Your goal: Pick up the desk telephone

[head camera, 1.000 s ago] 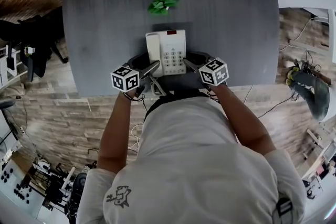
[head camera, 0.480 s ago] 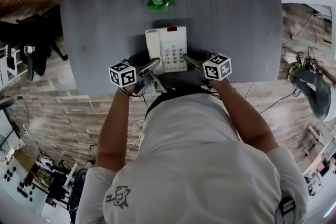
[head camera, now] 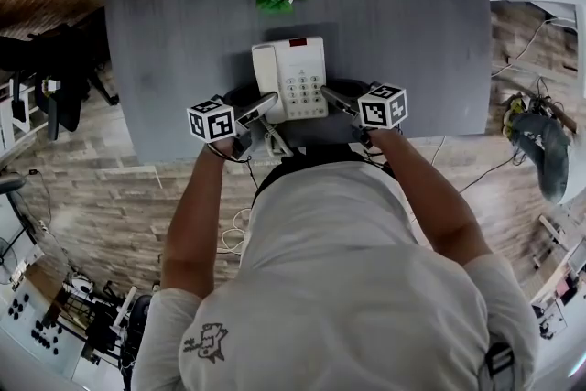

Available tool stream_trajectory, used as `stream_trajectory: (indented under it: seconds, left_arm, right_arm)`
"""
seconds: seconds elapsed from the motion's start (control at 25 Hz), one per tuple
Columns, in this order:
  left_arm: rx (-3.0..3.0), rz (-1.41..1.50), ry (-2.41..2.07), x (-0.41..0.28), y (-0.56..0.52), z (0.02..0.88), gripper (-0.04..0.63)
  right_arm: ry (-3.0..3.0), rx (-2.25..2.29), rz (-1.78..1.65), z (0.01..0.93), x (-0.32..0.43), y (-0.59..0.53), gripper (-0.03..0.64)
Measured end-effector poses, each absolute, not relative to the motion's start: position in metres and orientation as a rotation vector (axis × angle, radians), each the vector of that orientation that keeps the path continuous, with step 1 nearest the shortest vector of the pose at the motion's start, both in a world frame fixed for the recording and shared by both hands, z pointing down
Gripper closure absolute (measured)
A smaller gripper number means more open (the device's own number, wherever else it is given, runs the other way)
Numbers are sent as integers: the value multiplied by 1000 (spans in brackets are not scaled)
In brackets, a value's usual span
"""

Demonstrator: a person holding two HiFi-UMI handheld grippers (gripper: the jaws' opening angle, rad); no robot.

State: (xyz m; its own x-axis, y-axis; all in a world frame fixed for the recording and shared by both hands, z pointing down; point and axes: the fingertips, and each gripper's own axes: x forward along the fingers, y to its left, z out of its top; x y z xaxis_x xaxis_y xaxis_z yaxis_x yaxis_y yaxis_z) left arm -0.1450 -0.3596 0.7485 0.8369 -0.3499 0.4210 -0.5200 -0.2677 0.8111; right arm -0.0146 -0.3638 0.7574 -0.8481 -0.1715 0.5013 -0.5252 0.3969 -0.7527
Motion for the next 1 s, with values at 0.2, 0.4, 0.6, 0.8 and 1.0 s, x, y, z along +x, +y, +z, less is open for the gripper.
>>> stream_trajectory:
  seconds: [0.2,0.4,0.6,0.8,1.0]
  left_arm:
    - [1915,167,-681,-146,-361,734,294]
    - [1952,168,-679,-146,-347,713,295]
    - [1994,160,-707,-152,-329,687,295]
    - [2039,156,-706,-162,-306,662,295]
    - [2095,165,-725,-167,-291,636,295]
  right_arm:
    - [-2337,635,1432,747,-15,-361,545]
    - [-2351,673,1407,726,-15,-347,546]
    - [-2379,711,1359,702,-20,-331,546]
    - [-2415,732,1300,675,-30,-308,546]
    - [-2460,787,1269,653,-35,-293,546]
